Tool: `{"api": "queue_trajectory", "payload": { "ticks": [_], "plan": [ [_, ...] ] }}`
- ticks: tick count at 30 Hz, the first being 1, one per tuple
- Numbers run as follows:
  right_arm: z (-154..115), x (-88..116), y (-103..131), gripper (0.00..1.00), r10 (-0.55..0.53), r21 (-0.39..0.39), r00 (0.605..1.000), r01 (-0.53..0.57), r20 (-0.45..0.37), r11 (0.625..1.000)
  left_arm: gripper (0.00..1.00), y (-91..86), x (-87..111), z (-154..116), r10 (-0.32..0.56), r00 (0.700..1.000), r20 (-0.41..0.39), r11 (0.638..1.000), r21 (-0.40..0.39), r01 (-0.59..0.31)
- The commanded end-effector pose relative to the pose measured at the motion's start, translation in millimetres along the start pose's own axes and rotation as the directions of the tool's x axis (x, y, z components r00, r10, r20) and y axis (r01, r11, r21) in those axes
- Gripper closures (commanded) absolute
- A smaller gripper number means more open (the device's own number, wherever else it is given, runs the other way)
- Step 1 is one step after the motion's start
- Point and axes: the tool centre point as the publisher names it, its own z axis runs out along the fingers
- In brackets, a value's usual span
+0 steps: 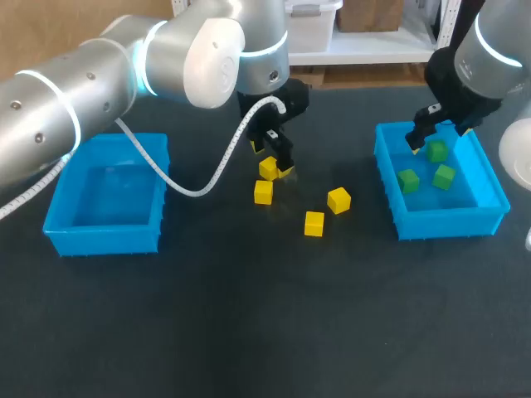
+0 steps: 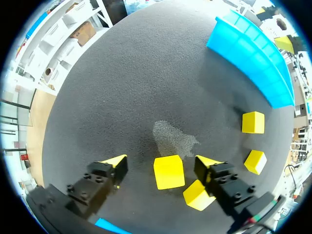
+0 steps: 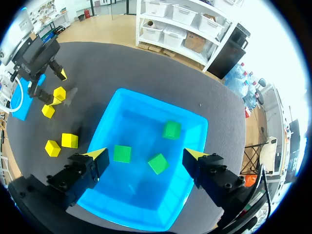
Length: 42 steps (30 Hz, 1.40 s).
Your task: Put the green cubes in the right bin and the yellow cubes in the left bin.
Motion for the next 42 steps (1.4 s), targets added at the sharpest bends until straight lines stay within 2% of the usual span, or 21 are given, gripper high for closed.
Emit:
{"api": "queue_trajectory", "payload": {
  "ticks": [1, 11, 15, 20, 31, 42],
  "plan": [
    [-0.5, 1.1, 0.1, 0.00, 0.001, 0.001, 1.000, -0.001, 0.002, 1.000, 1.00, 1.2, -0.3, 0.6, 0.002, 1.000, -0.014, 1.000, 0.002, -0.002],
    [-0.5, 1.1, 0.1, 0.00, 0.001, 0.001, 1.000, -0.001, 0.002, 1.000, 1.00, 0.7, 18.6, -6.5, 0.010, 0.999, -0.032, 1.000, -0.009, -0.010],
    [-0.5, 1.1, 0.1, 0.00, 0.001, 0.001, 1.000, -0.001, 0.002, 1.000, 1.00, 4.3, 24.6, -14.1, -0.037, 0.999, 0.009, 0.999, -0.007, 0.037],
    [-0.5, 1.1, 0.1, 0.00, 0.001, 0.001, 1.000, -0.001, 0.002, 1.000, 1.00, 18.9, 34.9, -34.3, -0.125, 0.989, 0.082, 0.992, -0.001, 0.125],
    [-0.5, 1.1, 0.1, 0.00, 0.001, 0.001, 1.000, -0.001, 0.002, 1.000, 1.00, 54.3, 78.8, -93.7, -0.275, 0.929, 0.248, 0.957, -0.018, 0.288],
    [-0.5, 1.1, 0.1, 0.00, 0.001, 0.001, 1.000, -0.001, 0.002, 1.000, 1.00, 72.5, 147.9, -139.9, -0.380, 0.857, 0.348, 0.908, -0.038, 0.418]
  ]
}}
